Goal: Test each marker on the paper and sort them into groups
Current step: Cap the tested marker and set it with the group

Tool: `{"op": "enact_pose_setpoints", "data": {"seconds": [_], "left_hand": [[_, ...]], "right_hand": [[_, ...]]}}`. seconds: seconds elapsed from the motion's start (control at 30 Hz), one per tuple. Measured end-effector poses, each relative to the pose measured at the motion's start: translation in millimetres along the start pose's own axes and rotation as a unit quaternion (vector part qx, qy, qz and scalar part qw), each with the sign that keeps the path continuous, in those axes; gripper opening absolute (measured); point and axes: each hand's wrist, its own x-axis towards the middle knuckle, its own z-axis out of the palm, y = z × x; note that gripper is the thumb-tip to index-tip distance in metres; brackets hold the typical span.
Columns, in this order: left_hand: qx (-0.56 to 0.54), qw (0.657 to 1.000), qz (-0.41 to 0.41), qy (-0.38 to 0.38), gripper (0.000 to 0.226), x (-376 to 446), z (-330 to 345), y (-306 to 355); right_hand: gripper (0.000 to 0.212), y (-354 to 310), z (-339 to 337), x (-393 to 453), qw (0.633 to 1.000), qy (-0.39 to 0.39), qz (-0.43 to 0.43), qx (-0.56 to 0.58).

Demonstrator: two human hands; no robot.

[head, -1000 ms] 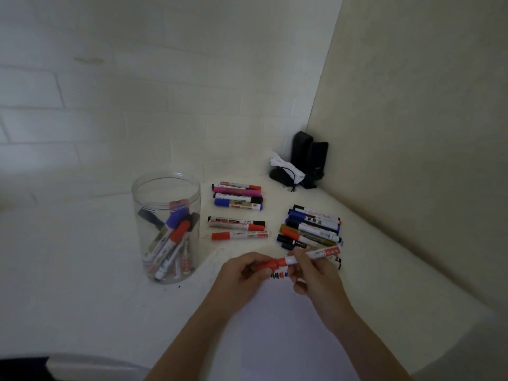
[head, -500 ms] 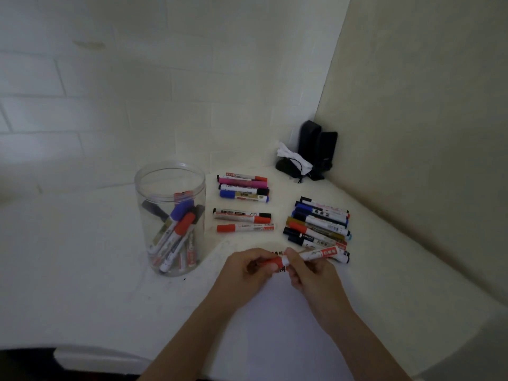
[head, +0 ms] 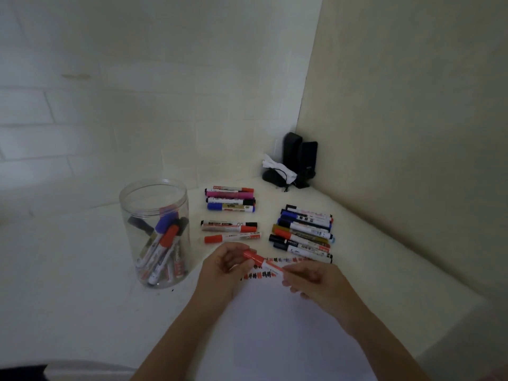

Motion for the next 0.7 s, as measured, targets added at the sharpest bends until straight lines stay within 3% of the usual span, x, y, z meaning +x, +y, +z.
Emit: {"op": "enact_pose_setpoints", "data": {"seconds": [0.1, 0.17, 0.27, 0.37, 0.5, 0.63, 0.7], "left_hand": [[0.032, 0.999, 0.010, 0.007, 0.028, 5.1, 5.4, 3.7], [0.104, 0.994, 0.022, 0.026, 0.033, 14.6, 5.2, 2.9], [0.326, 0.941, 0.039, 0.079, 0.040, 36.7, -6.0, -1.6], [0.442, 0.894, 0.052, 0.057, 0.044, 56.7, -15.6, -8.9], [0.522, 0.850, 0.050, 0.054, 0.040, 75.6, -17.0, -13.8], [0.545, 0.836, 0.042, 0.037, 0.033, 82.8, -19.1, -27.0], [0.530, 0.847, 0.041, 0.025, 0.026, 85.5, -21.7, -35.9]], "right_hand": [[0.010, 4.3, -2.7, 12.4, 0.975, 0.010, -0.075, -0.207], [0.013, 7.1, -6.0, 22.9, 0.954, 0.053, -0.115, -0.271], [0.017, 11.6, -22.2, 44.2, 0.912, 0.174, -0.148, -0.340], [0.023, 21.8, -42.8, 69.2, 0.869, 0.235, -0.105, -0.422], [0.023, 26.4, -50.3, 93.3, 0.854, 0.260, -0.071, -0.444], [0.021, 27.2, -46.4, 111.9, 0.850, 0.246, -0.060, -0.462], [0.022, 27.9, -43.5, 113.6, 0.852, 0.256, -0.081, -0.450]]}}
